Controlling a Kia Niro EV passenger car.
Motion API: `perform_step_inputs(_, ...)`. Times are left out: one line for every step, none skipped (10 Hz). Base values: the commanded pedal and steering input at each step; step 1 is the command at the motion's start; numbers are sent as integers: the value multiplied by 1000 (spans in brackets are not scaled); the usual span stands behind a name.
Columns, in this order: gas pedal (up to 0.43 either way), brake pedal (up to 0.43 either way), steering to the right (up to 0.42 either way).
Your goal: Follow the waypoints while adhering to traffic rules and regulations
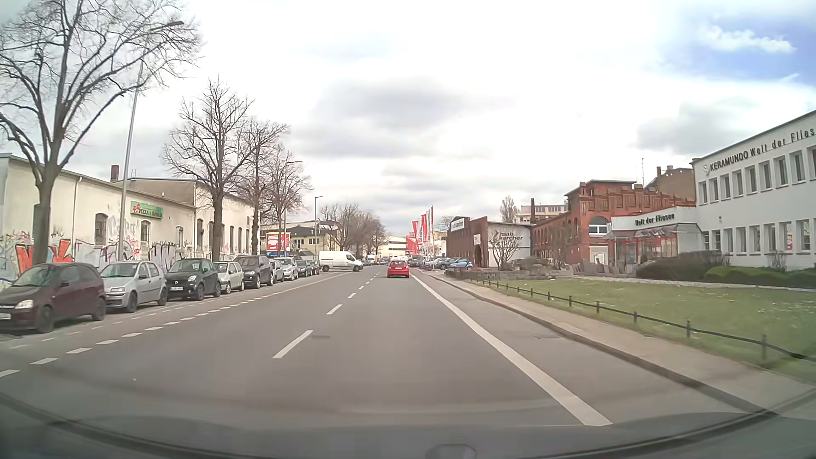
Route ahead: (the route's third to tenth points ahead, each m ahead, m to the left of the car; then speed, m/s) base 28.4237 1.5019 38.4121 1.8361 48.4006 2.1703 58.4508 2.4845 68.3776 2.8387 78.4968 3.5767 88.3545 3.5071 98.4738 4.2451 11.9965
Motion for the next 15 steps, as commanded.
perform_step_inputs(47,0,-8)
perform_step_inputs(47,0,-11)
perform_step_inputs(47,0,-12)
perform_step_inputs(47,0,-12)
perform_step_inputs(47,0,-12)
perform_step_inputs(47,0,-12)
perform_step_inputs(47,0,-11)
perform_step_inputs(47,0,-12)
perform_step_inputs(47,0,-12)
perform_step_inputs(47,0,-11)
perform_step_inputs(47,0,-10)
perform_step_inputs(28,0,-9)
perform_step_inputs(0,0,-4)
perform_step_inputs(0,0,-2)
perform_step_inputs(0,0,-2)
